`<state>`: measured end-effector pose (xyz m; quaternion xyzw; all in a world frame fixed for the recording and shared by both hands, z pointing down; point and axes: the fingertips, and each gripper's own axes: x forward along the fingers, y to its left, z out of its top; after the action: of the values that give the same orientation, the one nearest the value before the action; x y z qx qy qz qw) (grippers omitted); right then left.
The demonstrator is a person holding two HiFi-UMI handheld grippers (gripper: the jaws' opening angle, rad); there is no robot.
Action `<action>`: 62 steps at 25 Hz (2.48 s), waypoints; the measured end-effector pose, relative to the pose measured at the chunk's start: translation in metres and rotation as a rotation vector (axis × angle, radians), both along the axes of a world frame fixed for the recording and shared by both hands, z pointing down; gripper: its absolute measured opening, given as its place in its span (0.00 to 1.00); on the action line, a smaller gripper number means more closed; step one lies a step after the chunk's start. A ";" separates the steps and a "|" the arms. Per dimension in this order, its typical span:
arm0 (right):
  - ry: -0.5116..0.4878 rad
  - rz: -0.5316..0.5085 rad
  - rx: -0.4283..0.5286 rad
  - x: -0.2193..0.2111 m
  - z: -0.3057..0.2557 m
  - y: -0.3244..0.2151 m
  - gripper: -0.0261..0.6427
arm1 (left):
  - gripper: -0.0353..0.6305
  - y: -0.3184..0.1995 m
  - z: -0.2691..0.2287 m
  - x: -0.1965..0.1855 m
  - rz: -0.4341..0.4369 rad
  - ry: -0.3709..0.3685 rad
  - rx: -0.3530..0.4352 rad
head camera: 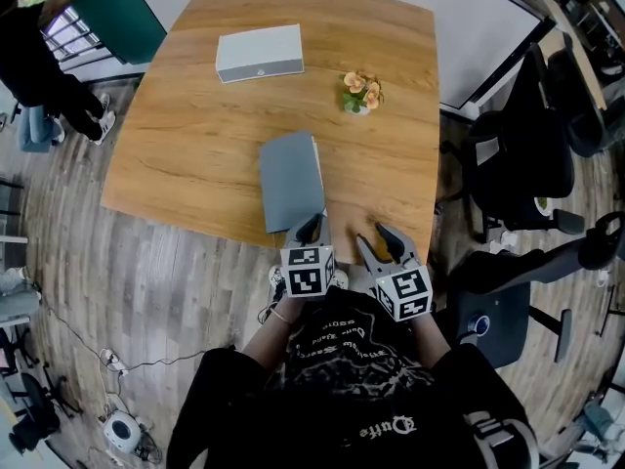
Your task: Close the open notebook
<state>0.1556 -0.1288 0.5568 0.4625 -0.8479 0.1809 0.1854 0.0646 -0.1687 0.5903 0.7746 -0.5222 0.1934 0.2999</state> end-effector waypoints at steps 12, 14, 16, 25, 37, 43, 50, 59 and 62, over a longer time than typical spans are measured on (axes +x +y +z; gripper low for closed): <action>0.009 -0.017 -0.030 0.018 0.010 0.006 0.31 | 0.11 0.003 0.032 0.007 -0.004 0.030 -0.160; 0.007 -0.022 -0.032 0.018 0.009 0.006 0.31 | 0.11 0.003 0.035 0.010 0.022 0.037 -0.193; 0.004 -0.030 -0.035 0.017 0.010 0.006 0.31 | 0.11 0.004 0.038 0.013 0.060 0.046 -0.224; -0.015 -0.066 -0.029 0.000 0.007 0.009 0.32 | 0.25 0.007 0.030 0.020 0.121 0.217 -0.251; -0.066 -0.040 0.007 -0.023 -0.009 0.001 0.33 | 0.44 0.031 -0.007 0.006 0.195 0.306 -0.159; -0.071 -0.035 0.036 -0.041 -0.018 -0.004 0.33 | 0.44 0.031 -0.025 -0.028 0.177 0.207 -0.040; -0.077 -0.028 0.071 -0.067 -0.031 -0.011 0.33 | 0.44 0.023 -0.044 -0.082 0.085 0.170 0.040; -0.063 0.000 0.135 -0.098 -0.048 -0.025 0.33 | 0.44 0.010 -0.073 -0.156 0.012 0.072 0.188; -0.052 0.006 0.148 -0.109 -0.049 -0.031 0.33 | 0.44 0.007 -0.081 -0.173 0.015 0.039 0.225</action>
<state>0.0471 -0.1600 0.5082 0.4727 -0.8621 0.1304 0.1279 -0.1088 -0.1616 0.5096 0.8108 -0.5290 0.1205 0.2197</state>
